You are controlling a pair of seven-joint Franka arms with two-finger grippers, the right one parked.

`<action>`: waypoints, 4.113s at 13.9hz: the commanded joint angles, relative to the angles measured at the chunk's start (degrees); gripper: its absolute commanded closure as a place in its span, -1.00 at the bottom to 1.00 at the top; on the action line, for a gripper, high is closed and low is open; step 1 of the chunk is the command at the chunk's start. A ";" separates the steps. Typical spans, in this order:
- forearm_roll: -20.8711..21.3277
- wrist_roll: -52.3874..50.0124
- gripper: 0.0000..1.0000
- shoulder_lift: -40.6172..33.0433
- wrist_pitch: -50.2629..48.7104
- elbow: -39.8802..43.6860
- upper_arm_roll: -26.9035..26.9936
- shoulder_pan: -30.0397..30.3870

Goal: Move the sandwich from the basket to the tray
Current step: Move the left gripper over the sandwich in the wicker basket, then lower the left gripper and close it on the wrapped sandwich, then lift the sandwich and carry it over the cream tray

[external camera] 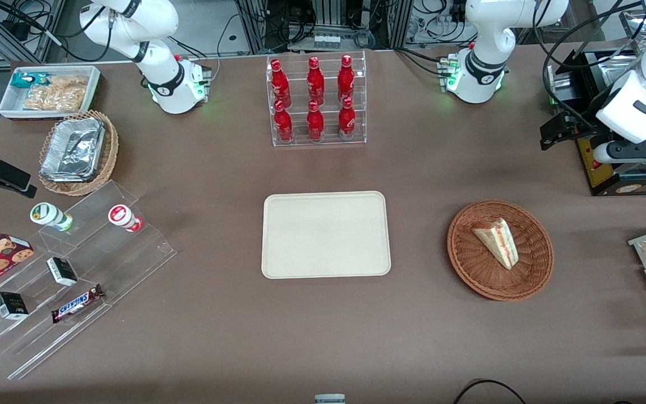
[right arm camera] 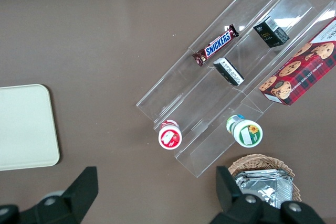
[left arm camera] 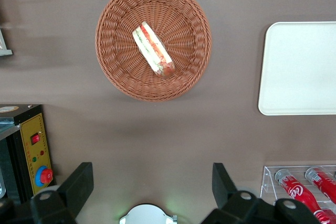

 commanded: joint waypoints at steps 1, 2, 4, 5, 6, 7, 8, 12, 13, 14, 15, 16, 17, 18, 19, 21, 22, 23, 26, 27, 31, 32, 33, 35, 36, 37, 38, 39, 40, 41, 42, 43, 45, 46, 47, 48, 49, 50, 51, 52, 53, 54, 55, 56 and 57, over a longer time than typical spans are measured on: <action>1.28 0.90 -1.00 0.36 -0.01 0.34 0.22 -0.89; 1.55 0.82 -1.00 0.97 0.00 -0.01 -0.04 -0.98; 1.72 0.82 -1.00 3.34 0.61 -0.71 -0.04 -0.89; 1.73 0.82 -1.00 5.18 0.96 -1.15 0.05 -0.72; 1.73 0.90 -1.00 6.77 2.71 -2.11 0.05 -0.54; 1.90 0.90 -1.00 7.65 5.51 -4.04 0.13 -0.54; 1.99 0.90 -1.00 8.36 9.45 -6.84 0.22 -0.54; 1.99 0.73 -1.00 10.38 25.62 -17.74 0.40 -0.37; 1.90 0.12 -1.00 11.60 29.75 -19.85 0.48 -0.28; 1.90 -0.41 -1.00 12.31 33.19 -21.44 0.49 -0.28; 1.81 -0.50 -1.00 12.67 36.27 -23.11 0.49 -0.28; 1.64 -2.16 -1.00 12.67 38.13 -24.35 0.57 0.33; 1.64 -5.39 -1.00 12.84 39.97 -25.23 0.49 1.21; 1.64 -8.12 -1.00 13.11 41.91 -26.28 0.49 1.22; 1.55 -10.59 -1.00 13.46 44.45 -27.34 0.49 1.22; 1.37 -18.74 -1.00 14.51 48.32 -28.75 0.49 1.22; 1.37 -23.40 -1.00 15.04 49.65 -29.19 0.49 1.22; 1.37 -28.84 -1.00 15.91 50.88 -29.28 0.49 1.22; 1.29 -35.48 -1.00 18.55 51.77 -28.75 0.40 1.13; 1.02 -35.48 -1.00 19.25 52.20 -28.75 0.40 1.13; -0.12 -40.92 -1.00 23.03 54.31 -28.40 0.40 1.31; -0.12 -42.06 -0.95 23.30 54.67 -28.31 0.40 1.30; -0.03 -42.34 -0.61 23.22 54.41 -28.23 0.40 1.30; 0.23 -41.81 0.34 22.69 53.36 -27.18 0.40 1.22; 0.75 -41.38 0.68 22.34 51.35 -26.74 0.40 1.13; 1.11 -38.94 0.73 22.25 48.81 -25.25 0.40 1.04; 1.11 -34.30 0.75 22.25 45.65 -23.41 0.40 0.95; 1.11 -29.64 0.76 22.25 41.35 -21.48 0.40 0.95; 1.11 -25.94 0.76 22.34 37.13 -19.02 0.40 0.95; 1.11 -22.77 0.76 22.51 32.48 -16.13 0.22 0.78; 1.02 -21.17 0.76 22.86 28.60 -13.31 -0.04 0.34; 1.02 -20.55 0.76 22.95 26.56 -11.11 -0.22 -1.66; 1.02 -20.89 0.73 24.00 25.84 -7.24 -0.22 -6.41; 0.85 -21.59 0.73 24.70 25.84 -6.00 -0.22 -8.69; 0.67 -21.77 0.74 25.58 25.84 -4.94 -0.22 -11.41; 0.93 -22.82 0.74 26.55 25.84 -3.98 -0.22 -14.66; 1.02 -24.39 0.74 28.30 25.93 -2.31 -0.13 -17.91; 1.11 -26.41 0.74 30.40 25.84 -0.12 -0.13 -20.99; 1.11 -29.13 0.74 32.34 25.93 1.81 -0.13 -23.54; 0.94 -31.68 0.74 34.18 26.19 3.49 -0.13 -25.74; 0.76 -34.31 0.74 36.73 26.28 6.46 -0.13 -28.20; 0.76 -37.12 0.74 39.45 26.37 9.88 -0.13 -30.58; 0.76 -39.76 0.74 42.00 26.37 12.79 -0.13 -32.60; 0.85 -41.70 0.74 44.20 26.54 15.26 -0.13 -34.36; 0.85 -42.68 0.74 45.70 27.24 16.93 -0.13 -35.51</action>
